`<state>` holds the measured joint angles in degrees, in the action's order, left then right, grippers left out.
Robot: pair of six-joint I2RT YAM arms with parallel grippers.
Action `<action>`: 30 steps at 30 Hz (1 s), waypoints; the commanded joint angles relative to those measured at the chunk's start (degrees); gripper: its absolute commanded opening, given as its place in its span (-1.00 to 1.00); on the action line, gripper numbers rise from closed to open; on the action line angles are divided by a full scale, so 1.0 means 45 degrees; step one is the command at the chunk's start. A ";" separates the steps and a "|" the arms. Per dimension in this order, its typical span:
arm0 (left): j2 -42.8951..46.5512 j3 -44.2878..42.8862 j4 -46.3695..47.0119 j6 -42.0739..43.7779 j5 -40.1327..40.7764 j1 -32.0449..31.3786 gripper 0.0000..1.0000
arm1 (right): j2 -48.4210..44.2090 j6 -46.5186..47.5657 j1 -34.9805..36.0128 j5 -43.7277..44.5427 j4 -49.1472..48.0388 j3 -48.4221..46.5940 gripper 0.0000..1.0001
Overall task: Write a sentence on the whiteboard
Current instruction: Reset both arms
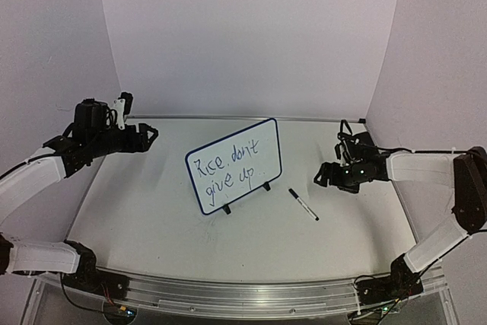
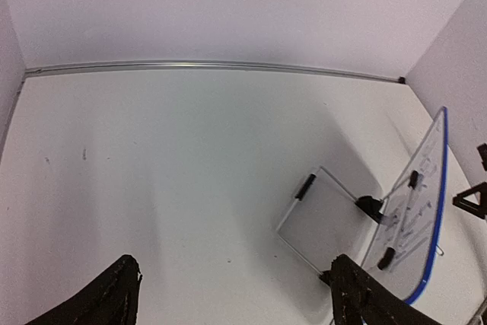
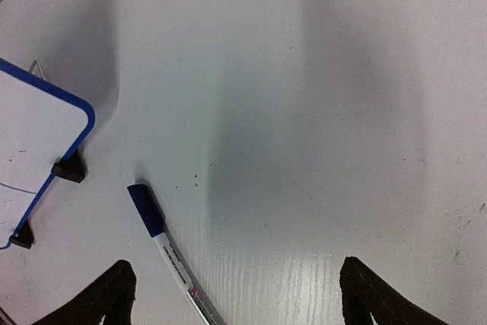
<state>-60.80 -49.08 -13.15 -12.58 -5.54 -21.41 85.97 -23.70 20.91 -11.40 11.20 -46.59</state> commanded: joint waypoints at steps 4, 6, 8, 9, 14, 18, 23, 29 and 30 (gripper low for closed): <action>-0.0862 0.0906 0.2063 -0.0748 -0.0003 0.3655 0.73 | -0.2292 0.1183 -0.1535 0.1920 0.0102 -0.0123 0.81; -0.0945 0.1243 0.2720 -0.0888 0.0280 0.4407 0.75 | -0.3070 0.1445 -0.1799 0.2207 -0.0301 0.0164 0.81; -0.0864 0.1675 0.3611 -0.0754 0.0927 0.4711 0.78 | -0.3865 0.1767 -0.1954 0.2675 -0.1007 0.0548 0.81; -0.0767 0.1958 0.4169 -0.0481 0.1647 0.4978 0.80 | -0.4554 0.2020 -0.1969 0.3017 -0.1415 0.0957 0.81; -0.0348 0.3897 0.7020 0.0749 0.3611 0.5011 0.91 | -0.6895 0.2625 -0.1992 0.4521 -0.4936 0.3611 0.82; -0.0464 0.5308 0.9110 0.0987 0.3836 0.5012 0.99 | -0.7343 0.2857 -0.1981 0.5183 -0.7105 0.5297 0.82; -0.1195 0.6095 0.9942 0.0757 0.3910 0.4992 0.99 | -0.7237 0.2830 -0.1988 0.5713 -0.8197 0.6458 0.81; -0.1235 0.6219 1.0240 0.0719 0.3819 0.4991 0.99 | -0.7327 0.3214 -0.1986 0.5751 -0.8265 0.6495 0.82; -0.1251 0.6253 1.0303 0.0723 0.3836 0.4982 0.99 | -0.7338 0.3231 -0.1998 0.5726 -0.8264 0.6503 0.82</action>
<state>-66.30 -20.86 27.75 -9.87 10.68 0.95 53.36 -10.48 11.97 12.78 -21.80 -16.80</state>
